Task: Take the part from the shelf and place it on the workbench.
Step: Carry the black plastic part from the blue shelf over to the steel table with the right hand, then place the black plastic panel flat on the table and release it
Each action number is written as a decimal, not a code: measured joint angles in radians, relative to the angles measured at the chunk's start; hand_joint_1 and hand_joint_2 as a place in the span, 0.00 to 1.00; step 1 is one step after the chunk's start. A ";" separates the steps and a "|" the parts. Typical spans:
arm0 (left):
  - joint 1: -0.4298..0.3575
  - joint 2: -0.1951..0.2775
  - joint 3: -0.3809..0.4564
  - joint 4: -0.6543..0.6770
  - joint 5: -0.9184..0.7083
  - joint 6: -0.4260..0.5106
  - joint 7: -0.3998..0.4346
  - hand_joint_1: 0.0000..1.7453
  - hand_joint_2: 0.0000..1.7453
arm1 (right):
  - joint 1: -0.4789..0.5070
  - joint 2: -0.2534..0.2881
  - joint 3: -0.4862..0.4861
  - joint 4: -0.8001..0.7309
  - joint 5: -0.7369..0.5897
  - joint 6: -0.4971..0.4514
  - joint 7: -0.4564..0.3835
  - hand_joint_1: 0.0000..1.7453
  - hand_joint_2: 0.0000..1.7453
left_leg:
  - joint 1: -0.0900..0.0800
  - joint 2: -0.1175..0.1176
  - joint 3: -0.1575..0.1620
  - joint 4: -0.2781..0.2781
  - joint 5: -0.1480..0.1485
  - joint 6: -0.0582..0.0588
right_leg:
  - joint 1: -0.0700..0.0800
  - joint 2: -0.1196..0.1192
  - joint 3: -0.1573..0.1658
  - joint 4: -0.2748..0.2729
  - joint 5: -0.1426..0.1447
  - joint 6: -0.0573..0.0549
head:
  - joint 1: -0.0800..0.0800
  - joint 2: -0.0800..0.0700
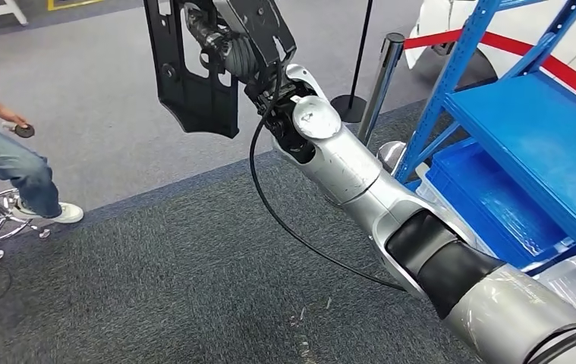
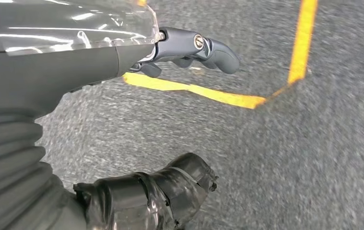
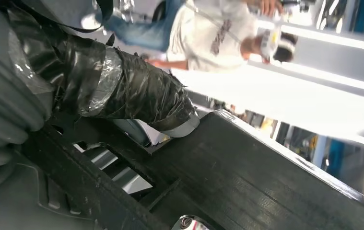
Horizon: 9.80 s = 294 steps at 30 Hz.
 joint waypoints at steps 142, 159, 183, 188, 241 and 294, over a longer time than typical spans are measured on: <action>-0.012 0.042 0.012 0.002 0.018 -0.165 -0.052 0.00 1.00 | -0.087 -0.212 0.083 0.068 0.933 0.254 0.382 1.00 1.00 | -0.007 -0.019 0.165 -0.226 0.014 0.041 | -0.003 0.054 -0.045 0.041 -0.005 0.038 | 0.037 0.000; -0.012 0.062 0.014 0.002 0.028 -0.181 -0.073 0.00 1.00 | -0.098 -0.224 0.133 0.074 0.915 0.315 0.376 1.00 1.00 | -0.023 -0.003 0.158 -0.227 0.021 0.041 | 0.011 0.052 -0.023 0.012 -0.007 0.004 | 0.033 0.000; -0.011 0.061 0.015 0.002 0.024 -0.169 -0.068 0.00 1.00 | -0.097 -0.236 0.218 0.042 1.075 0.479 0.303 1.00 1.00 | -0.008 -0.003 0.009 0.050 -0.081 0.005 | 0.005 0.057 0.016 0.013 -0.043 -0.014 | 0.031 0.000; -0.010 0.063 0.015 0.002 0.021 -0.165 -0.069 0.00 1.00 | -0.101 -0.237 0.235 0.042 1.117 0.496 0.291 1.00 1.00 | -0.024 -0.002 0.079 -0.170 0.078 0.042 | 0.016 0.057 0.069 0.009 -0.088 -0.008 | 0.031 0.000; -0.011 0.073 0.015 0.000 0.011 -0.137 -0.042 0.00 1.00 | -0.075 -0.268 0.286 0.038 1.190 0.474 0.249 1.00 1.00 | -0.017 -0.004 0.136 -0.147 -0.038 0.017 | -0.001 0.060 -0.007 0.009 -0.016 -0.001 | 0.026 0.000; -0.002 0.077 0.013 -0.001 0.015 -0.139 -0.029 0.00 1.00 | -0.052 -0.284 0.286 0.071 1.204 0.475 0.241 1.00 1.00 | -0.022 -0.015 0.256 -0.275 -0.006 0.066 | -0.001 0.057 -0.105 0.114 -0.057 0.046 | 0.028 0.000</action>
